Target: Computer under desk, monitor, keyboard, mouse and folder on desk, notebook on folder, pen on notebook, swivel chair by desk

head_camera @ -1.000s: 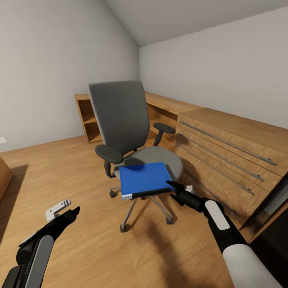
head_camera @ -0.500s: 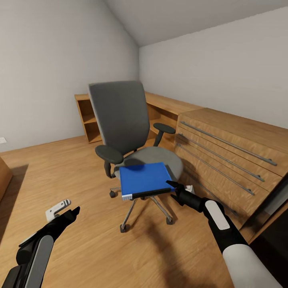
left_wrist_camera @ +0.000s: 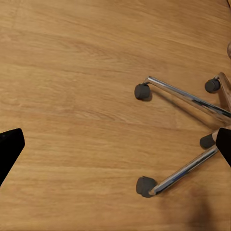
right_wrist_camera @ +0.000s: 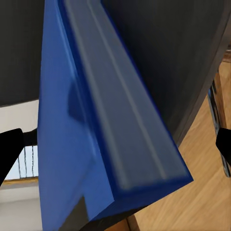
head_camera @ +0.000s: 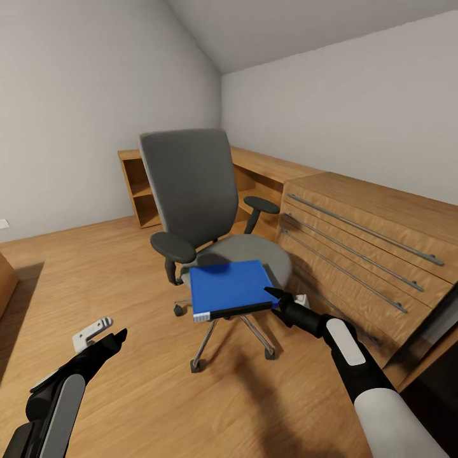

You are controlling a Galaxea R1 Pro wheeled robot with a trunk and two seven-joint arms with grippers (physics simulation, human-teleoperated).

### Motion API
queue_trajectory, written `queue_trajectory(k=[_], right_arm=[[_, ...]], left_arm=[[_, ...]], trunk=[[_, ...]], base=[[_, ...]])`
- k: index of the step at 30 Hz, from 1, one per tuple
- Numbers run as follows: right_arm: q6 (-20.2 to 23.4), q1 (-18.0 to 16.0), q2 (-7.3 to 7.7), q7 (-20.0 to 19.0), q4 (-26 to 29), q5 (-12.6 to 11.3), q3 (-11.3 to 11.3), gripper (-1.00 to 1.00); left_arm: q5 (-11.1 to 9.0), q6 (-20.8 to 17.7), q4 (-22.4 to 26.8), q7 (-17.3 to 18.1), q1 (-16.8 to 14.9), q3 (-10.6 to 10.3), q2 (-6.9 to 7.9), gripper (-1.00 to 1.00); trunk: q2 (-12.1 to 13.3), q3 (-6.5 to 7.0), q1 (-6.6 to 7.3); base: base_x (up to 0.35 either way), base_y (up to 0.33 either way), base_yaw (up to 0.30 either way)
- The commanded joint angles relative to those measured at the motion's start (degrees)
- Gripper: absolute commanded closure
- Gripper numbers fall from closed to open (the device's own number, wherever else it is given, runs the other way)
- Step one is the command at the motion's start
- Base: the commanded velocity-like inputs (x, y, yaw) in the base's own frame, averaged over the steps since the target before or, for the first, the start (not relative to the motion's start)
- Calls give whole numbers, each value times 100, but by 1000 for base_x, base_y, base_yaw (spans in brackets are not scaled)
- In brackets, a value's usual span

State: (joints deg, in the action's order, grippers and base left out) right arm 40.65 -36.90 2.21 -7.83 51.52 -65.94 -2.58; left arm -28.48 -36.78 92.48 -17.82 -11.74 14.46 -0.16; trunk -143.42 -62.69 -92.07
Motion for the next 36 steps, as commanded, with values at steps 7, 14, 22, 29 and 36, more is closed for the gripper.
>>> queue_trajectory(k=[7,14,22,29,36], right_arm=[[31,-2,-2,-26,1,21,-15,-100],[33,-3,-2,-26,-1,20,-18,-100],[33,-5,-2,-26,1,20,-23,-100],[33,-2,-2,-26,-1,20,-23,-100],[32,-2,-2,-26,0,20,-24,-100]], left_arm=[[-55,-23,7,-46,-4,4,-2,-100],[-57,-23,7,-46,-4,4,-2,-100],[-64,-23,7,-43,-4,4,-2,-100],[-67,-23,7,-44,-4,2,-2,-100],[-69,-22,7,-42,-3,1,-2,-100]], trunk=[[-2,-5,1],[-2,-5,1],[-2,-5,1],[-2,-5,1],[-2,-5,1]], base=[[1,0,0],[0,0,0],[0,0,0],[-1,0,0],[-80,0,0]])
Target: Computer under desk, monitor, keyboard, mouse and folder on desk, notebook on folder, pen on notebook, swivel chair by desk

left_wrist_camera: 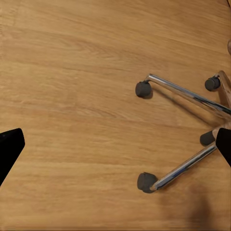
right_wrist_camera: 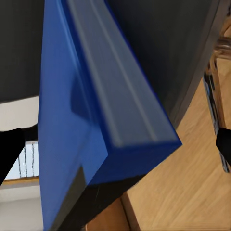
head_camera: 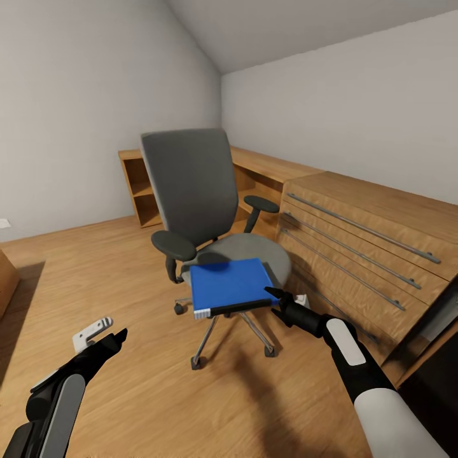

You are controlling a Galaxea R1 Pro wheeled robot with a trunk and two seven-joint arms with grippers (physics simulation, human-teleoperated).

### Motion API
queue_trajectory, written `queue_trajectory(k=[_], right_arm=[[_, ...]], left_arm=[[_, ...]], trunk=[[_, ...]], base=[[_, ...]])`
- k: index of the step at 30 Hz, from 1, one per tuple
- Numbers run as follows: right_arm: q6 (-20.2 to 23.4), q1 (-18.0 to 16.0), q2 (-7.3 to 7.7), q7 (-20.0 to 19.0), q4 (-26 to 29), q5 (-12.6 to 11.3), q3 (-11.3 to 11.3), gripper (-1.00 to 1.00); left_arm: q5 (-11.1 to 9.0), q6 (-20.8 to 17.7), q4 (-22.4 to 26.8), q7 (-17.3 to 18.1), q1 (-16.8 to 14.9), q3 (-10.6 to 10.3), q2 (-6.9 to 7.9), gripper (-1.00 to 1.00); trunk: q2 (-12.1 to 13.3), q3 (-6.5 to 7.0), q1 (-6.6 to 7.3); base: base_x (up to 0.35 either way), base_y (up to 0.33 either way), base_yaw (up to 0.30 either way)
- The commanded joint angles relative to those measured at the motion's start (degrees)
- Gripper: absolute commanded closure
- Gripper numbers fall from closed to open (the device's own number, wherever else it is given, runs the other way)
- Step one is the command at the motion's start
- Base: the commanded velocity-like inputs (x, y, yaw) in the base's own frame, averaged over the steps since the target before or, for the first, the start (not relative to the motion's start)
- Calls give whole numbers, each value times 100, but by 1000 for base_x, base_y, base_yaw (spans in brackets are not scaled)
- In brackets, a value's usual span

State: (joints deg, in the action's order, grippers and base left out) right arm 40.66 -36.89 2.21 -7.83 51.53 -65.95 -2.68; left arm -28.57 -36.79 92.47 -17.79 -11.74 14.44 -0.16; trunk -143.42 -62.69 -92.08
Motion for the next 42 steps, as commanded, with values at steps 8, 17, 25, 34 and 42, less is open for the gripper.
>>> queue_trajectory(k=[8,17,25,34,42], right_arm=[[30,-3,-2,-26,-2,21,-8,-100],[30,-4,1,-26,5,21,-11,-100],[31,-5,6,-26,6,21,-14,100],[31,-4,7,-26,6,21,-18,100],[33,-7,15,-26,6,21,-22,100]], left_arm=[[-61,-22,7,-44,-4,5,-2,-100],[-61,-22,7,-46,-4,2,-2,-100],[-61,-22,7,-46,-4,5,-2,-100],[-68,-22,1,-42,-4,1,-2,-100],[-63,-22,3,-41,-4,-1,-2,-100]], trunk=[[-2,-5,2],[-2,-5,2],[-2,-5,2],[-2,-5,2],[0,39,7]], base=[[-11,0,0],[0,0,0],[0,0,0],[0,0,0],[0,0,0]])
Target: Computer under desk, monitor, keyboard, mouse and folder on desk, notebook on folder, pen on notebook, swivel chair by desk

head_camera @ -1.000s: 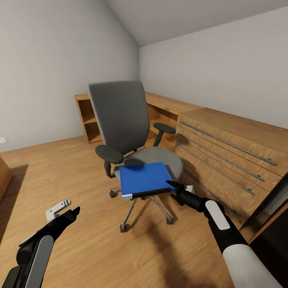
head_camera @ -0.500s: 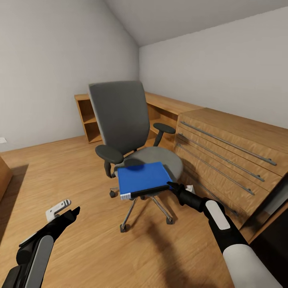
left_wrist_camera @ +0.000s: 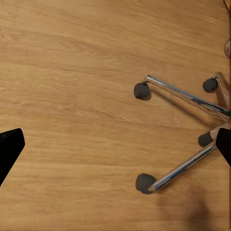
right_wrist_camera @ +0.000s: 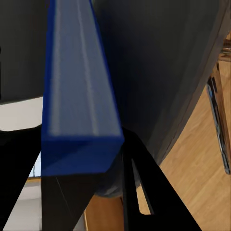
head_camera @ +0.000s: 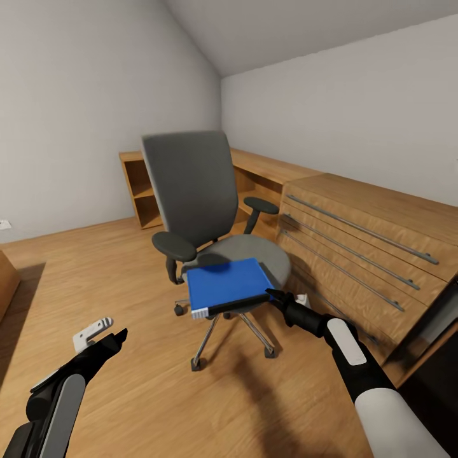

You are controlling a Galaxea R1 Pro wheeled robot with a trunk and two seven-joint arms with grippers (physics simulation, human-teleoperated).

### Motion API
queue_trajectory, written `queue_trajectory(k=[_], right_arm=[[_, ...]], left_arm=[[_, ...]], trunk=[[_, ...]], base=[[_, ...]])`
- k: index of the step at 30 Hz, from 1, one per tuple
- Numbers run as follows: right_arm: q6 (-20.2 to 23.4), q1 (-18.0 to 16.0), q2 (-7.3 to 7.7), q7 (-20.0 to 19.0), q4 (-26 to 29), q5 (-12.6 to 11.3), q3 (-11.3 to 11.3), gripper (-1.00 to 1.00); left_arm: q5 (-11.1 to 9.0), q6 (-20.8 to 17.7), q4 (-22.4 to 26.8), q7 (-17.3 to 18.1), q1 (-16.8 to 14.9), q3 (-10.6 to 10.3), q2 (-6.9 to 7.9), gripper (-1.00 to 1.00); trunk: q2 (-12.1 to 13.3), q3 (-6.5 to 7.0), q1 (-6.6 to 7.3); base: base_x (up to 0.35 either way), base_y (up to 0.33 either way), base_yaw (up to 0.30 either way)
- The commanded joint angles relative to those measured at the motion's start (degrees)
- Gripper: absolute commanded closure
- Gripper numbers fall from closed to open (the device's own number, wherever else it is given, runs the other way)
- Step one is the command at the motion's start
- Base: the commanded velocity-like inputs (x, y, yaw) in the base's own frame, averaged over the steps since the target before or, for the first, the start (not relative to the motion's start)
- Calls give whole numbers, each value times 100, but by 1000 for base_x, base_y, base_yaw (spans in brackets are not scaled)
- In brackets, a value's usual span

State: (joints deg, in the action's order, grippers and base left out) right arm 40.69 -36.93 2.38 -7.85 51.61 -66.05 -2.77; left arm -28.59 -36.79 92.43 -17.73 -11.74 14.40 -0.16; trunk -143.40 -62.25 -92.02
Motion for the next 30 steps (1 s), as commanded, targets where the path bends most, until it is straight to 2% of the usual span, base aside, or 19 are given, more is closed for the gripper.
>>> queue_trajectory(k=[1,12,30], right_arm=[[30,-2,-1,-24,-2,31,-13,100],[34,-3,4,-24,-2,31,-19,100],[20,-1,21,-24,-2,41,-36,100]], left_arm=[[-60,-22,9,-46,-3,2,-2,-100],[-67,-22,-17,-46,-3,1,-9,-100],[-57,-22,-24,-46,-3,6,-2,-100]], trunk=[[0,18,3],[14,261,32],[14,261,32]], base=[[0,0,0],[0,0,0],[0,0,0]])
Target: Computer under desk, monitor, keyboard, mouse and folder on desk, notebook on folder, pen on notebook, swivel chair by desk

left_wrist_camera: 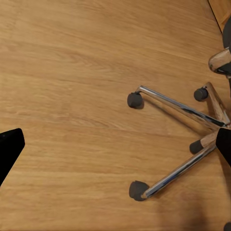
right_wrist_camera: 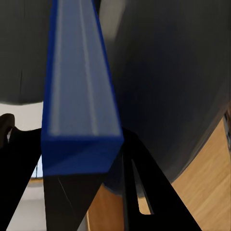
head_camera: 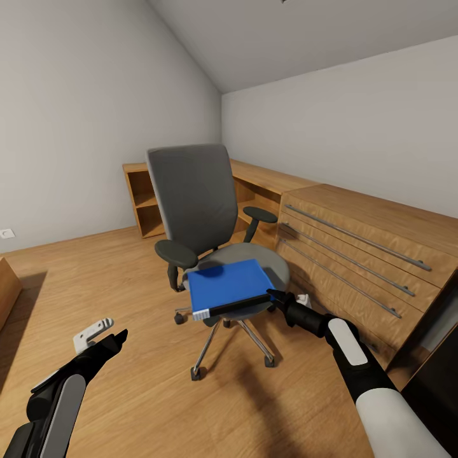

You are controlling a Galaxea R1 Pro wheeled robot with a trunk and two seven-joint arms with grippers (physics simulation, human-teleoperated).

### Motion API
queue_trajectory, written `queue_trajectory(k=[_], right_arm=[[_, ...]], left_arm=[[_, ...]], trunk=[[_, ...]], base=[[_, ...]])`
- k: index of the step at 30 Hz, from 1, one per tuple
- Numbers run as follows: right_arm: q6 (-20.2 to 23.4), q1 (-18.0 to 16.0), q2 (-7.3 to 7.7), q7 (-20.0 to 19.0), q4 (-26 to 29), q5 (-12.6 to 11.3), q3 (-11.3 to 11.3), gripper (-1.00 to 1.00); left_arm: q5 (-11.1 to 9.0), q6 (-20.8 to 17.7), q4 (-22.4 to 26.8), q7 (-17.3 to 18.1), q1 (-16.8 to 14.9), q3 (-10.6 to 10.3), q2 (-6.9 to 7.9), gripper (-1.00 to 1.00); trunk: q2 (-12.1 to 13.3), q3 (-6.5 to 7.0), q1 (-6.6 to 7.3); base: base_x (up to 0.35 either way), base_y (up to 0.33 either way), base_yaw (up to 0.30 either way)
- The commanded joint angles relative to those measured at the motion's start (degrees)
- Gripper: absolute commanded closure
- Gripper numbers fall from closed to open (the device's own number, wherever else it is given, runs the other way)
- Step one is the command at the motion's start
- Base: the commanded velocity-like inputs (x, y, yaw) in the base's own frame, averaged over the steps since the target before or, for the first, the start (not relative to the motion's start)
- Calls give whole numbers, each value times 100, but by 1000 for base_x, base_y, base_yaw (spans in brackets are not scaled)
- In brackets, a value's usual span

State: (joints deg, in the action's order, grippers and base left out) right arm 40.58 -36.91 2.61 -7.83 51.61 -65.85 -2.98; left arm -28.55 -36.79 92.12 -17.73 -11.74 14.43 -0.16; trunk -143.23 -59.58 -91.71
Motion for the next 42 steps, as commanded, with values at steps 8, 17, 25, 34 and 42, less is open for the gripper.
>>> queue_trajectory(k=[8,17,25,34,42], right_arm=[[5,-4,186,-34,-9,28,-224,100],[-2,-7,392,-26,-10,40,-919,100],[-54,-5,487,-29,-3,48,-1034,100],[-78,-6,495,-237,216,53,-1046,100],[-189,-9,462,-254,528,55,-1034,100]], left_arm=[[-55,-21,7,-47,-4,7,-2,-100],[-54,-21,7,-47,-4,7,6,-100],[-53,-16,7,-51,-4,7,7,-100],[-46,-13,7,-54,-4,7,7,-100],[-39,-13,7,-55,-3,7,3,-100]], trunk=[[-2,-5,1],[-2,-5,1],[-2,-5,1],[81,53,48],[402,196,224]], base=[[0,0,0],[0,0,0],[0,0,0],[0,0,0],[0,0,0]])
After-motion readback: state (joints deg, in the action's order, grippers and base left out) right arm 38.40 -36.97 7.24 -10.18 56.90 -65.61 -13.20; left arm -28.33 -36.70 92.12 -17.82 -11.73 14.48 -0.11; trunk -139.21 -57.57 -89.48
